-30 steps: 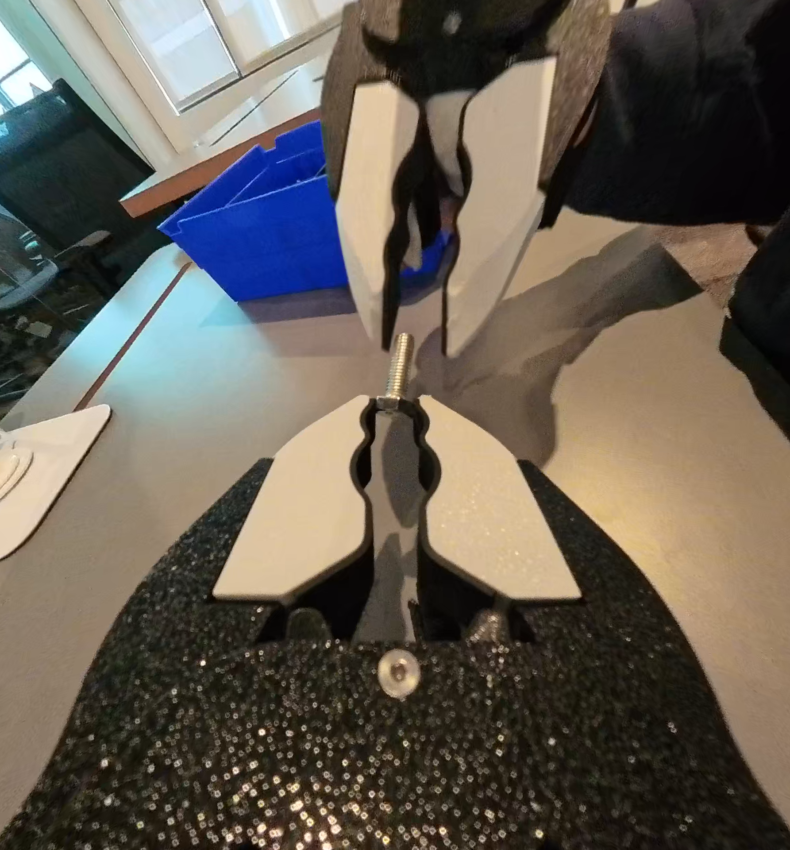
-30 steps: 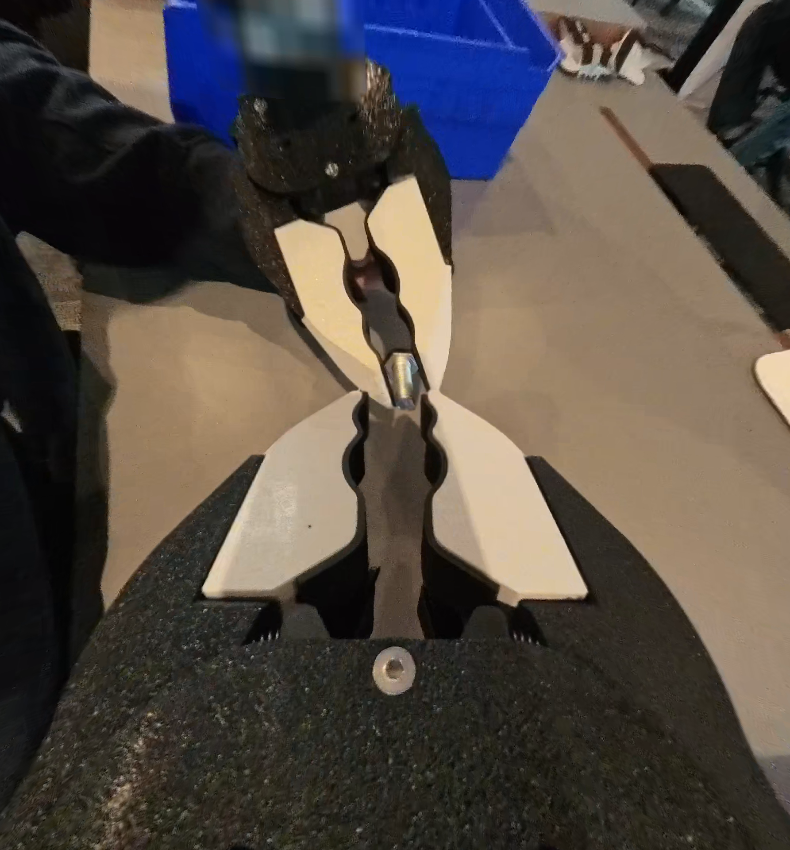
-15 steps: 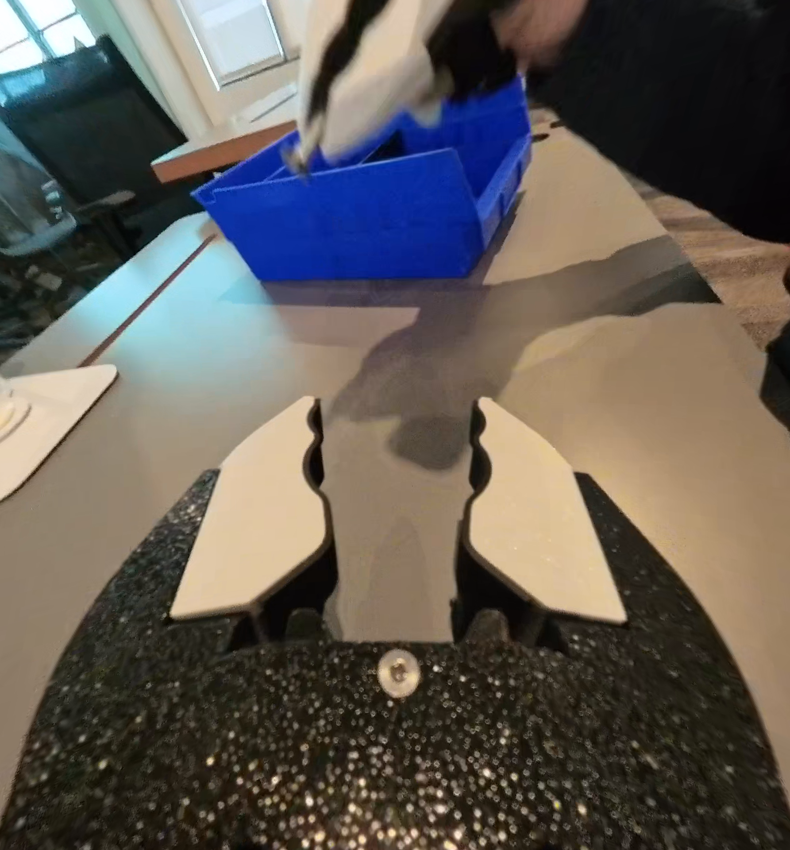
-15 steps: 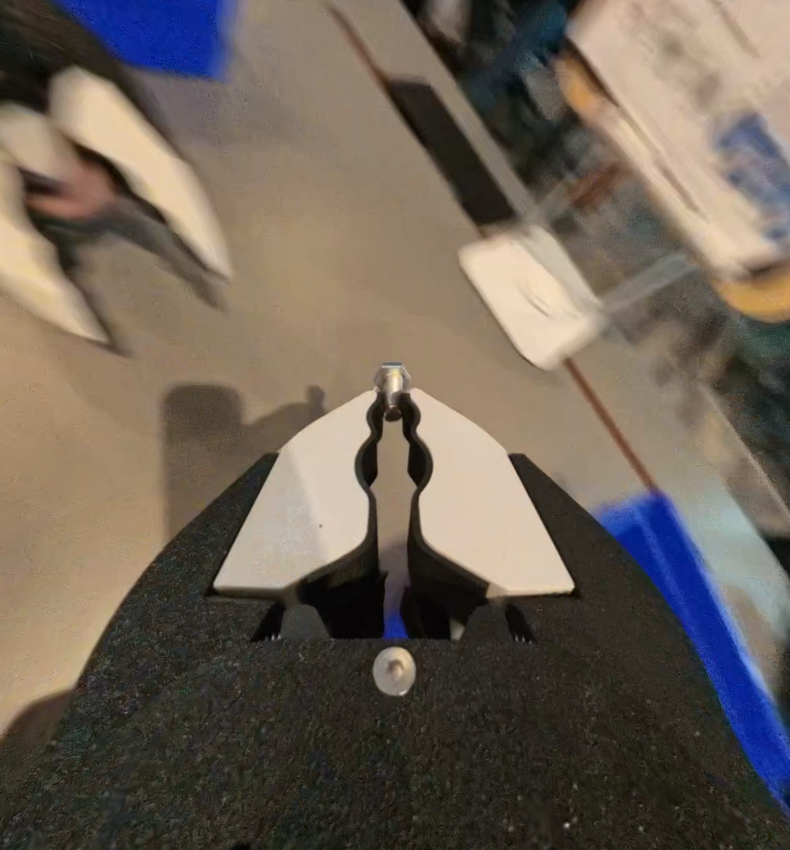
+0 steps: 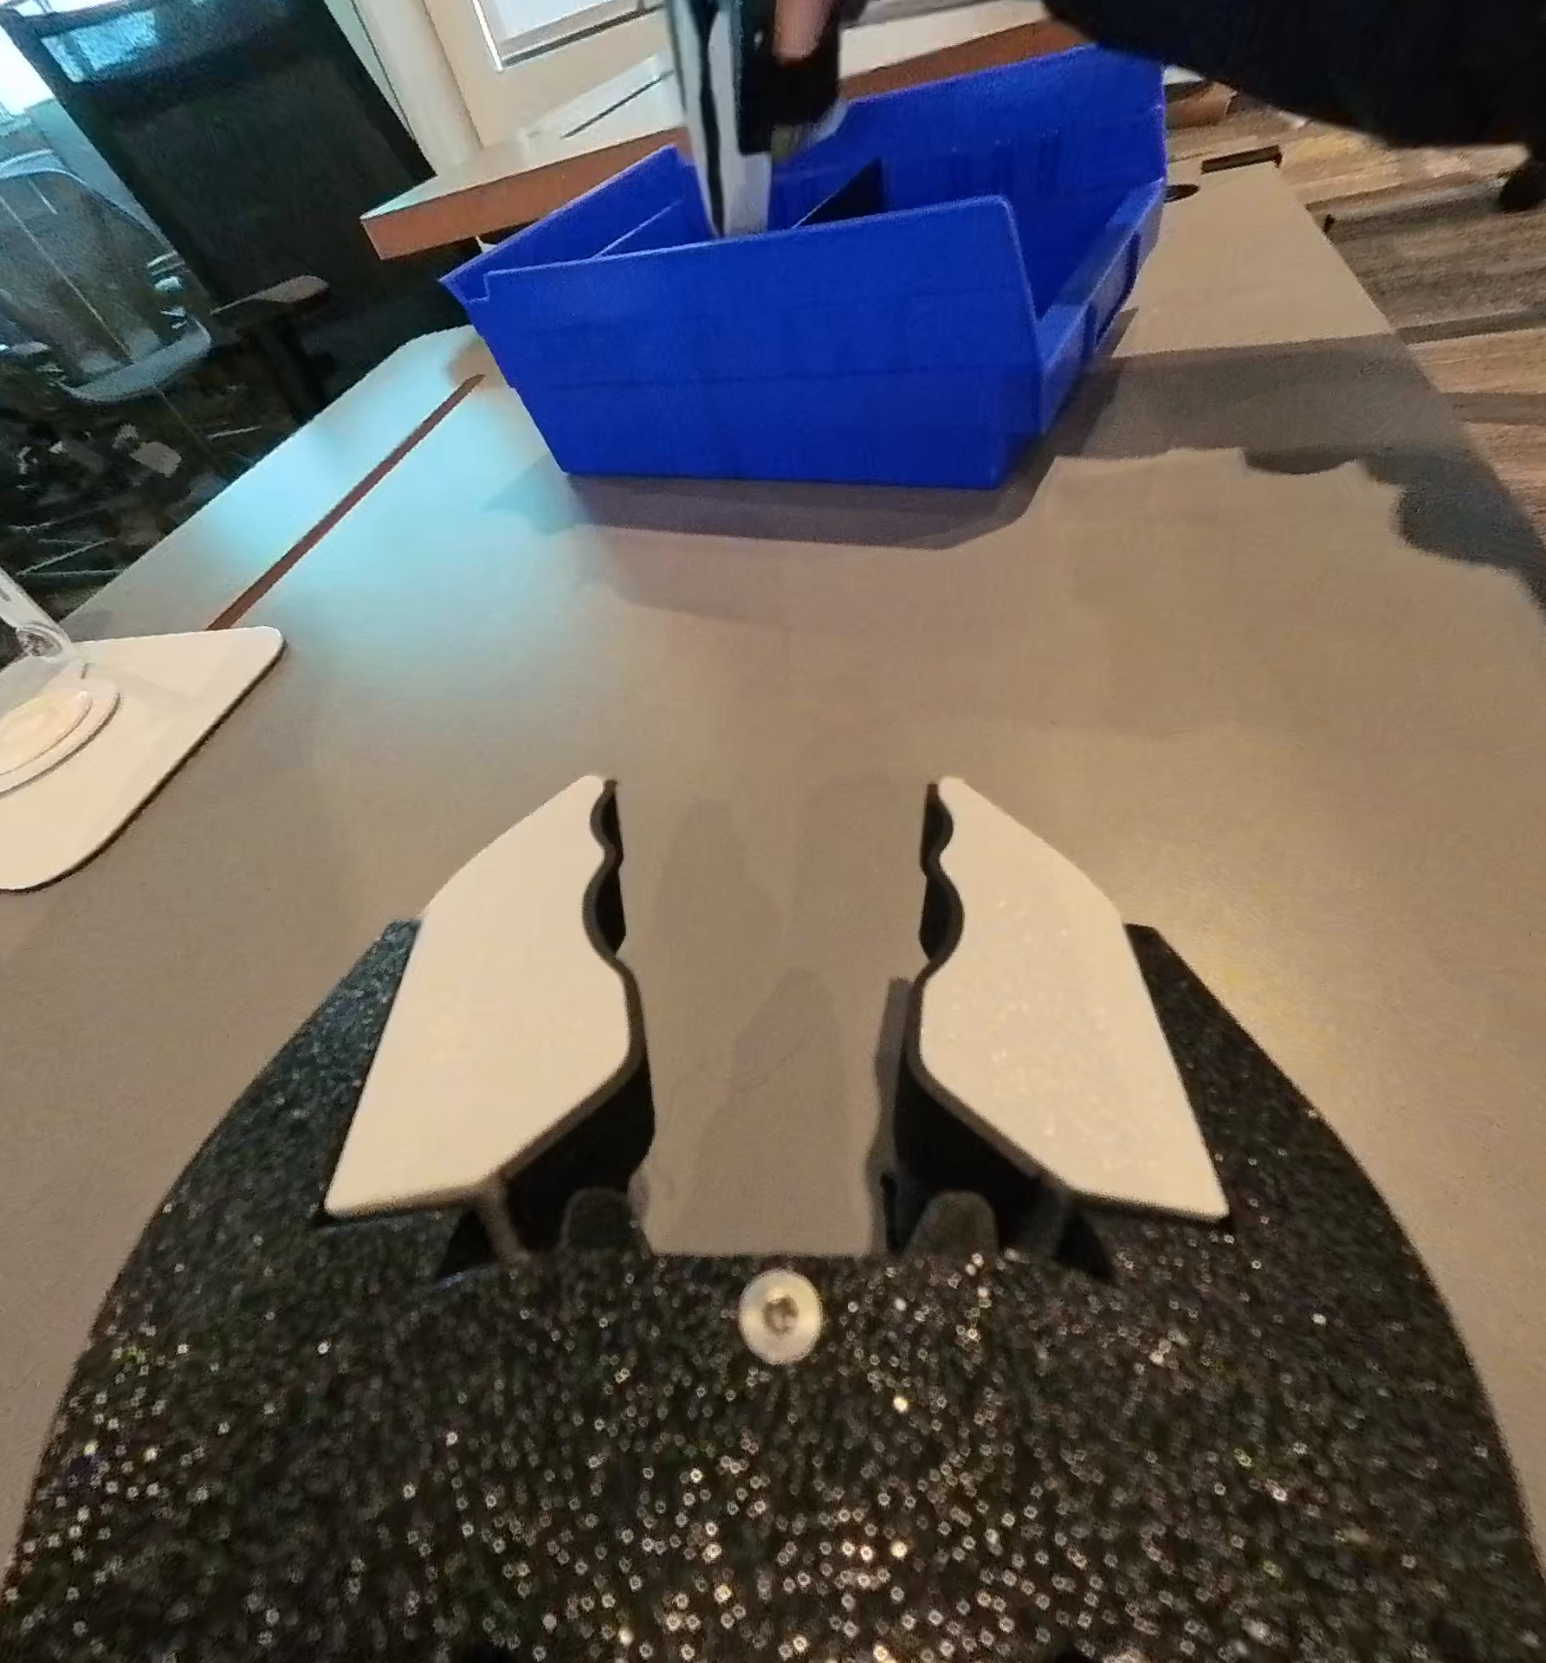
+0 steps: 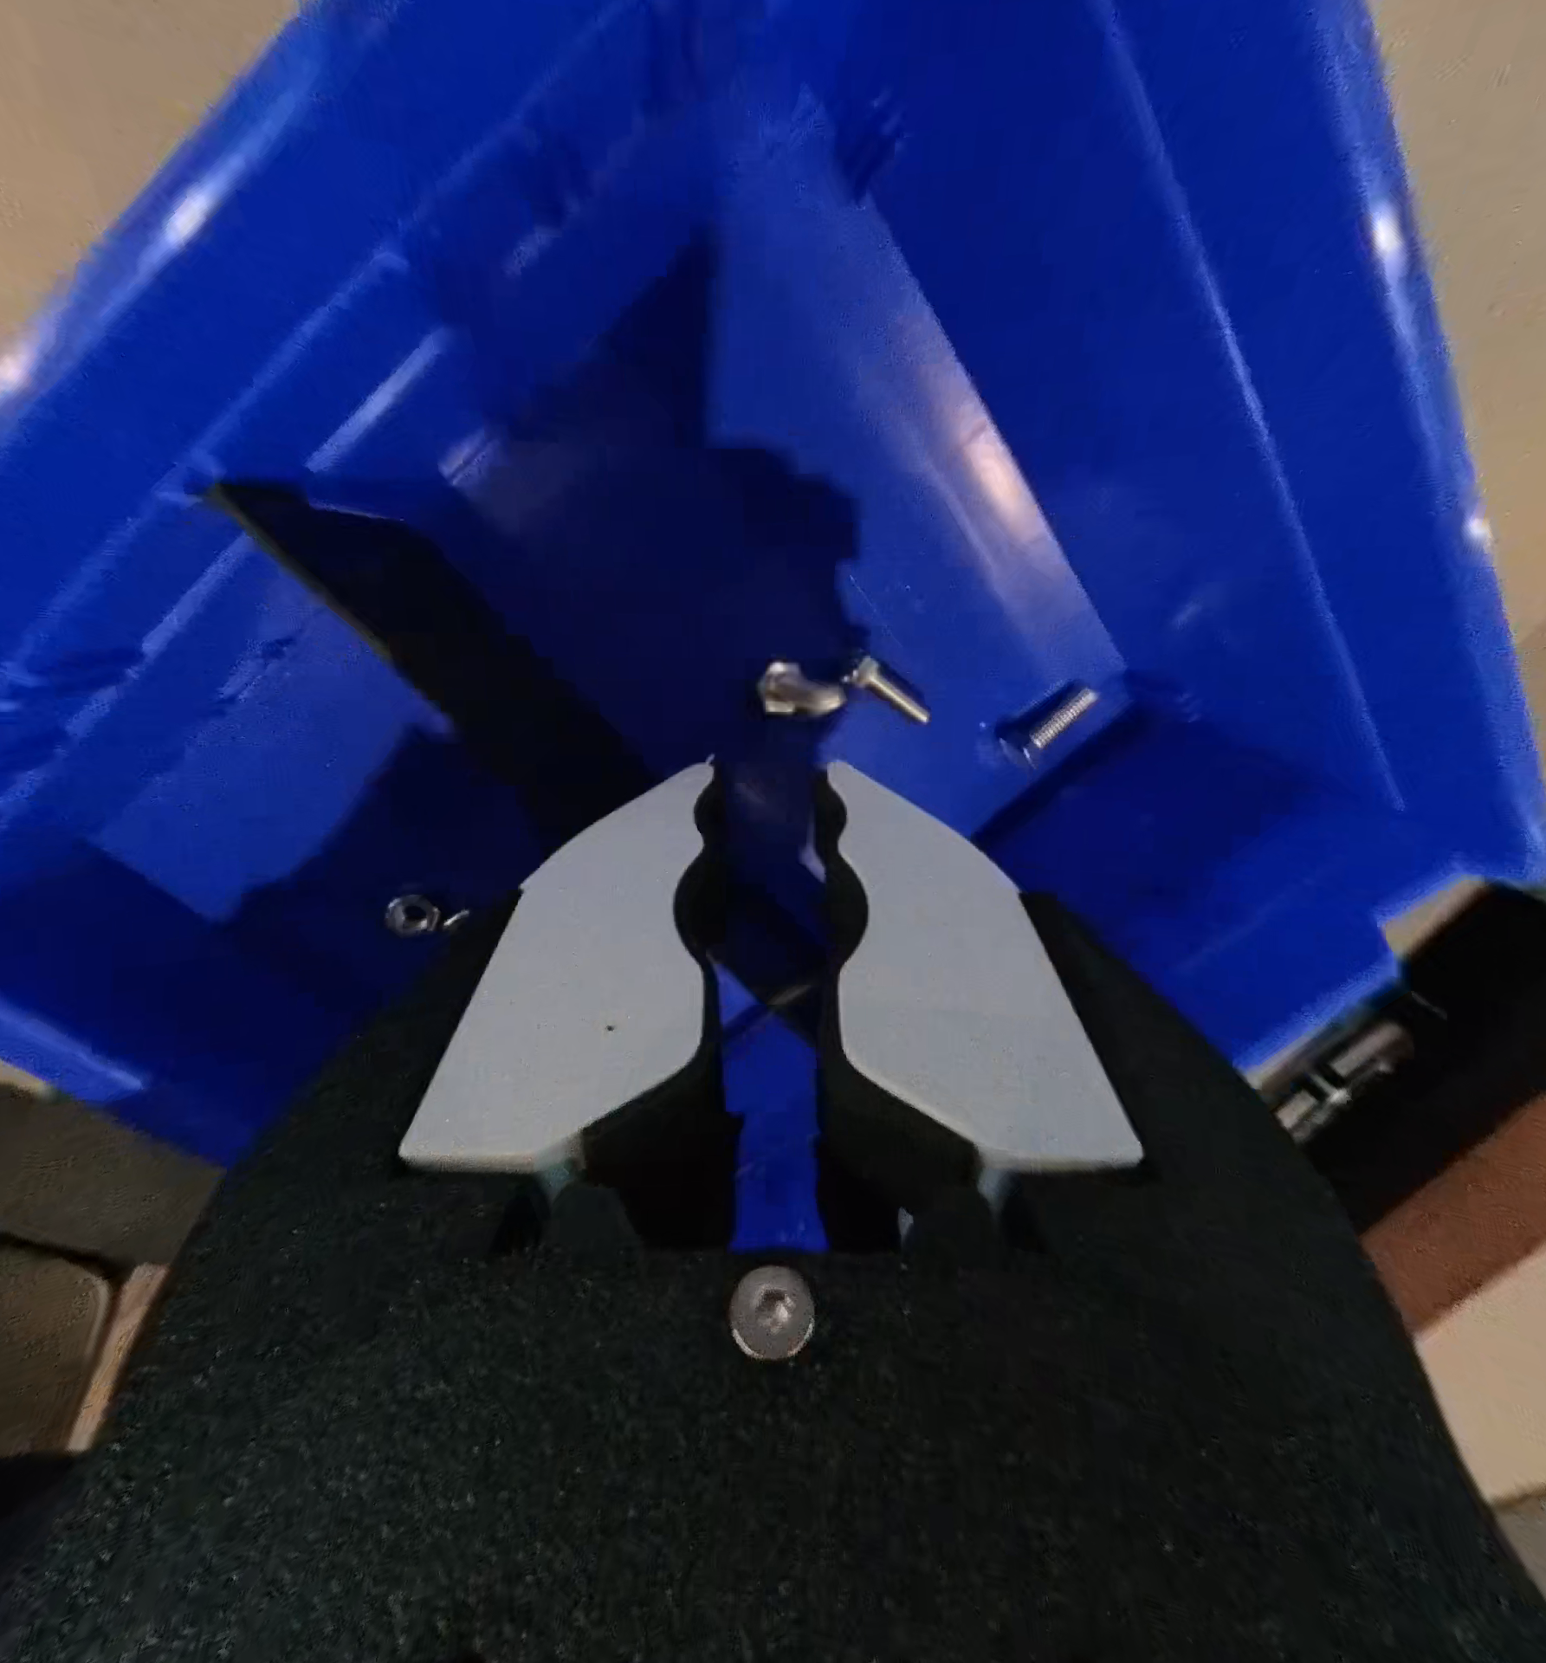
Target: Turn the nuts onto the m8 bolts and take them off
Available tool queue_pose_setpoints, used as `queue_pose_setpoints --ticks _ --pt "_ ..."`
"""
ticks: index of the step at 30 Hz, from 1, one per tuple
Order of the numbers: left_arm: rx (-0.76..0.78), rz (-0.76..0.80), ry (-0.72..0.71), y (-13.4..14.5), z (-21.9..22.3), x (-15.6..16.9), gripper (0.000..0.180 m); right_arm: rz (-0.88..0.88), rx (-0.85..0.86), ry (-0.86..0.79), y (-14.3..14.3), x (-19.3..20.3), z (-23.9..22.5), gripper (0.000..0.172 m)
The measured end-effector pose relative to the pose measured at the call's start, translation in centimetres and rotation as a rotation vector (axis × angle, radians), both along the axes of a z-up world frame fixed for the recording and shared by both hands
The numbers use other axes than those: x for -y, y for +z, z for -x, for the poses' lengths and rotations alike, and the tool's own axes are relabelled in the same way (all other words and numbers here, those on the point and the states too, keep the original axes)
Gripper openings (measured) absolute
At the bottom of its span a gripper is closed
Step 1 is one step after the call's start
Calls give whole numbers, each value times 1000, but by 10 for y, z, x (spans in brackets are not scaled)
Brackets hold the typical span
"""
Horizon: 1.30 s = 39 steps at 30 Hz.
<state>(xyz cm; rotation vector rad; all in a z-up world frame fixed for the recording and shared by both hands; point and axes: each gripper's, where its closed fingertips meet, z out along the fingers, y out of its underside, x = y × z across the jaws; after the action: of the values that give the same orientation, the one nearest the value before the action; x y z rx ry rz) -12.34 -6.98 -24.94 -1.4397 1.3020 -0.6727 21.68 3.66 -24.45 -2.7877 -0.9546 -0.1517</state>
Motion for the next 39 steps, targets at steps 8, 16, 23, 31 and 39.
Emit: queue_pose_setpoints --ticks 8,16,23,31,39 --pt "46 -18 60 9 8 -8 46 -686 -292 173 107 47 159 17" --pt "109 -52 137 21 20 -16 37 -961 -784 364 68 44 319 32" --pt "130 -83 165 27 26 -20 34 -1106 -913 329 44 50 332 35" --pt "252 -86 288 88 54 3 27 -1175 -886 365 39 51 335 32" --pt "334 95 826 108 227 25 10 -1169 -854 412 35 52 341 28"
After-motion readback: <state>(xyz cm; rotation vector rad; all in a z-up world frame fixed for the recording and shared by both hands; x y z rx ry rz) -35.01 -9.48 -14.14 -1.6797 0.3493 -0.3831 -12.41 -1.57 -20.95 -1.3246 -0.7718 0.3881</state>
